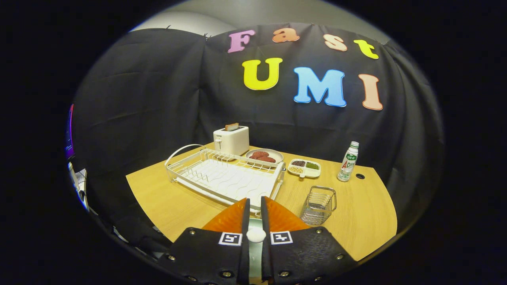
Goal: Take the plate from the dish rack, then take the spoon from the basket and place it into the plate.
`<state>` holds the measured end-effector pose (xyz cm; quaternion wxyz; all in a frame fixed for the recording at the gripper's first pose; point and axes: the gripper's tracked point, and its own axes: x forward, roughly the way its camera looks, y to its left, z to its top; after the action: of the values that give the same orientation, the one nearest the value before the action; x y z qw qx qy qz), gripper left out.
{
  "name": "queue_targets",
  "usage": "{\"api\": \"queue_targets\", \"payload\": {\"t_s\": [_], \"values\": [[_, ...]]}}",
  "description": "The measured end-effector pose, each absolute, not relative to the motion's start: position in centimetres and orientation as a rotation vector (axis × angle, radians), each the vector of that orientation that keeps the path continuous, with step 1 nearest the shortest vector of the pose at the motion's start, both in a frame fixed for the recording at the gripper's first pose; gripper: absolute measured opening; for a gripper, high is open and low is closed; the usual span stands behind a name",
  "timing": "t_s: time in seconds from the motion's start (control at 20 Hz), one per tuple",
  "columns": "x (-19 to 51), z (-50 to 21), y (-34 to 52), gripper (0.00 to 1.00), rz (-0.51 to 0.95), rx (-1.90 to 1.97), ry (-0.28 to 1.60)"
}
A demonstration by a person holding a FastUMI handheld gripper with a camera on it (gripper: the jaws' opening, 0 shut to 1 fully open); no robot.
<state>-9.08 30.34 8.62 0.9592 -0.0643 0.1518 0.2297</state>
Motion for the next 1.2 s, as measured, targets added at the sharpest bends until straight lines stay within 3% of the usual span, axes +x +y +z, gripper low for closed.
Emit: {"api": "queue_targets", "payload": {"t_s": [1.2], "values": [[-6.7, 3.8, 34.6, 0.14, 0.58, -0.182, 0.404]]}}
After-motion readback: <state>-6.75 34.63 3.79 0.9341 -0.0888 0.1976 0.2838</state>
